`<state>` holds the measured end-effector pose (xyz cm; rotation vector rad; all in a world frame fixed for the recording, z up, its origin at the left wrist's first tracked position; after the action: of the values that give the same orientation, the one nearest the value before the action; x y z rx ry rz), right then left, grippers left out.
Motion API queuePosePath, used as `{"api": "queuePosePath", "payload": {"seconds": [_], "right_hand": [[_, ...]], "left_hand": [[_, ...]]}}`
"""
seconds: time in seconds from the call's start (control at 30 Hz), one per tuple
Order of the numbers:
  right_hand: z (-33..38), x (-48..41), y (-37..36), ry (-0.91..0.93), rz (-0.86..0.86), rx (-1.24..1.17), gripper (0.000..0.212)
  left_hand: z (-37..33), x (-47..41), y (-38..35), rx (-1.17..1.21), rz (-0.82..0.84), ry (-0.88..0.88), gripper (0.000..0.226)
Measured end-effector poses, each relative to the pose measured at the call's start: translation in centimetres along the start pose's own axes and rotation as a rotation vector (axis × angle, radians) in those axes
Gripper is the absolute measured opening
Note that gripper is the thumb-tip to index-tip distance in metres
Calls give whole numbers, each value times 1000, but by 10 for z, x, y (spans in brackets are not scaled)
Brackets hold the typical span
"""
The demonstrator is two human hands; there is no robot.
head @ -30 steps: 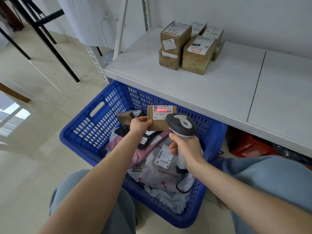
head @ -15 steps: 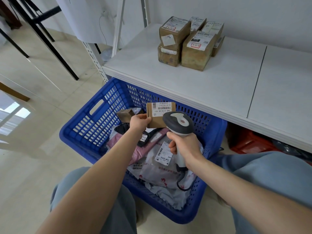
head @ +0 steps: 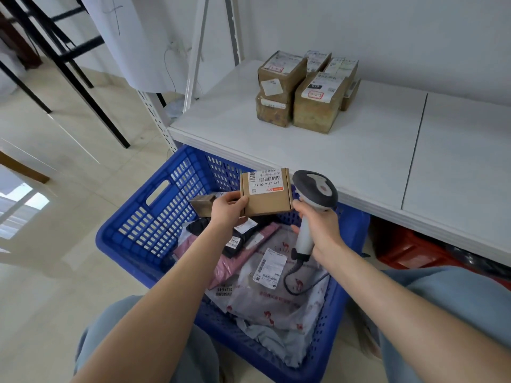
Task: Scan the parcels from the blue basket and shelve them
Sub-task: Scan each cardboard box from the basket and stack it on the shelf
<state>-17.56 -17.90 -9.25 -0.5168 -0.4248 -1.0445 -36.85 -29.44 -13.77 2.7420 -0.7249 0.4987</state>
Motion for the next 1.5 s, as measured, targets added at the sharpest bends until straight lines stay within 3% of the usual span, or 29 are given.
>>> {"api": "queuePosePath", "payload": {"seconds": [0.1, 0.27, 0.47, 0.63, 0.8, 0.93, 1.0, 1.13, 1.23, 1.5], "right_hand": [[13, -7, -6, -25, 47, -45, 16], [65, -20, -11, 58, 58, -157, 16], [110, -33, 16, 160, -95, -321, 38], [115, -51, 24, 86, -56, -440, 16], [129, -67, 34, 121, -52, -437, 23], [135, -72, 38, 137, -57, -409, 32], [137, -71, 41, 143, -66, -411, 33], [139, -68, 47, 157, -83, -418, 33], [140, -66, 47, 173, -84, -405, 34], [131, -70, 38, 122, -39, -381, 23]], "left_hand": [[-22, 4, -4, 36, 22, -48, 15], [-79, -2, -29, 176, 123, -24, 27], [-187, -35, -89, 87, 89, -211, 31], [-243, -82, -147, -173, 9, -352, 32], [-277, -114, -181, -457, -79, -450, 26], [-285, -104, -202, -911, -133, -576, 38], [-277, -88, -219, -1065, -75, -740, 52], [-239, -64, -261, -1379, 228, -1028, 68], [-225, -69, -273, -1561, 267, -1020, 77], [-234, -96, -262, -1580, 337, -996, 99]]}}
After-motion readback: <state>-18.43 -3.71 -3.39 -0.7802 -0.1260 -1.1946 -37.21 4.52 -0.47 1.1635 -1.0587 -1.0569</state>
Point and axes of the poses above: each hand's wrist, its own x-axis away from the middle knuckle, its own y-axis out of the back of the hand, z = x × y, the point moved 8 cm from there along -x, towards the middle knuckle, and after that the axes turned 3 degrees about -y, right-handed, at the moved point
